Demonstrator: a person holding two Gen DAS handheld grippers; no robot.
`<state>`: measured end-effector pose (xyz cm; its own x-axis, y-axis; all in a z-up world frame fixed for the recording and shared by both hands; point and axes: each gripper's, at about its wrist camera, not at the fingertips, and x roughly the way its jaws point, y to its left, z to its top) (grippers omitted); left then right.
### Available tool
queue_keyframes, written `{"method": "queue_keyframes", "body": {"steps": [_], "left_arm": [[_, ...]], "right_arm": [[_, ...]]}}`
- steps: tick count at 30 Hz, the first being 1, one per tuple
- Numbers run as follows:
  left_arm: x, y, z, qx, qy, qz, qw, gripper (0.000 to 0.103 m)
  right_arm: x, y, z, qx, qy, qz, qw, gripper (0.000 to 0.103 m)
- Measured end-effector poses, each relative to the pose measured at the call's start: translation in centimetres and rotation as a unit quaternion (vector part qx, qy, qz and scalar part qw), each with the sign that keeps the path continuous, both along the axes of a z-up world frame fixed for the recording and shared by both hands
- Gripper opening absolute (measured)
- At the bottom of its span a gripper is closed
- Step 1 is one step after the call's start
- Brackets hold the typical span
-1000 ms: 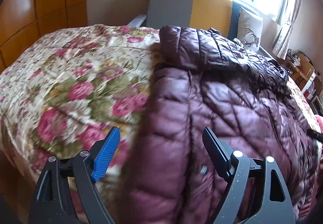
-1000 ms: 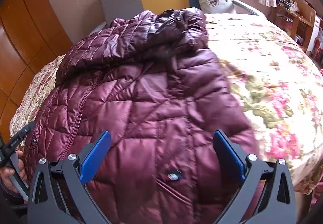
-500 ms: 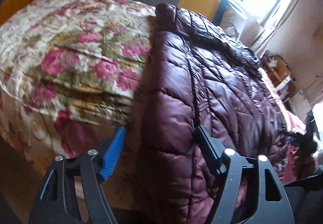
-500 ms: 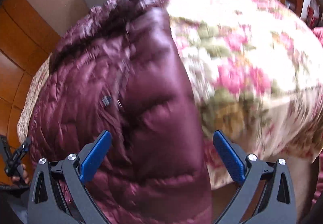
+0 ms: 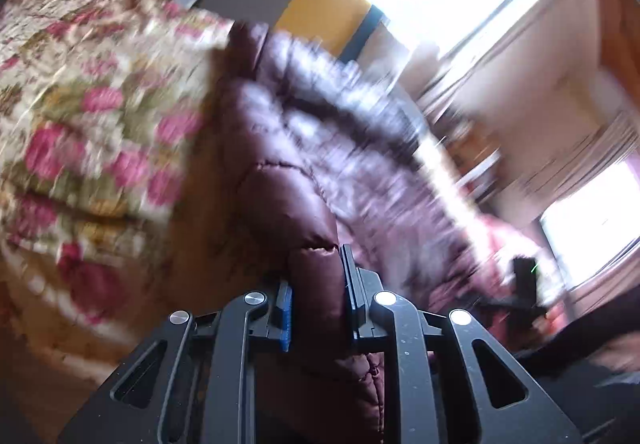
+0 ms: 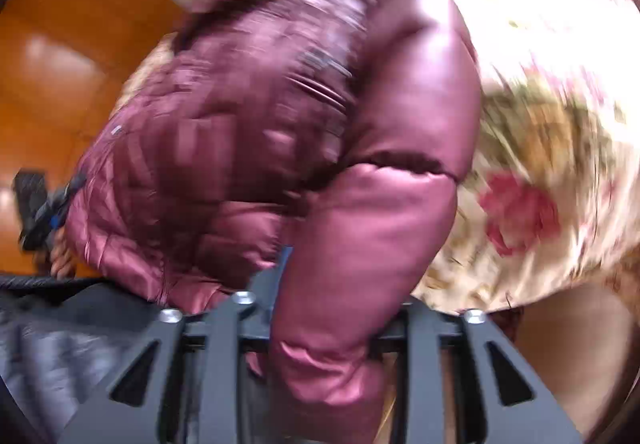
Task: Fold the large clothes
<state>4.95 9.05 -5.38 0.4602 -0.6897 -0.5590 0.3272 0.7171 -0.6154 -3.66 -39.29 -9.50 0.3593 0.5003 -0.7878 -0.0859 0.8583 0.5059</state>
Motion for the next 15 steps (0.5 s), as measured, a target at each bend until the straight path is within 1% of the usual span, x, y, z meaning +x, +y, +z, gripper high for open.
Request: {"method": "queue_keyframes", "body": {"steps": [2,3,5,7,9,11,15], "left_arm": [[0.6,0.5,1.8,-0.046,-0.008,0.004,0.9989,0.018],[1.0,0.6,2.8,-0.064,-0.013,0.004,0.9978,0.018],[1.8,0.3,4.1,-0.078,-0.020,0.001,0.9967,0.017],[2.7,0.5,5.4,-0.105,-0.024,0.000,0.9942,0.017],[3.6,1.0,6.7,-0.126,-0.031,0.003,0.9915,0.017],[4.7,1.3,7.5,-0.146,-0.034,0.008,0.9887,0.017],[9.3,1.3,8.3,-0.178,-0.027,0.023,0.9833,0.017]], "right_arm": [[-0.2,0.0,3.9,0.034,-0.049,0.004,0.998,0.020],[-0.4,-0.1,5.3,0.052,-0.069,0.003,0.996,0.019],[-0.3,-0.4,8.4,0.089,-0.115,-0.006,0.989,0.019],[-0.1,-1.0,10.7,0.127,-0.153,-0.017,0.980,0.018],[0.6,-1.9,11.9,0.163,-0.177,-0.035,0.970,0.018],[1.8,-3.3,12.6,0.187,-0.199,-0.059,0.960,0.018],[6.7,-5.6,13.1,0.231,-0.222,-0.110,0.941,0.018]]}}
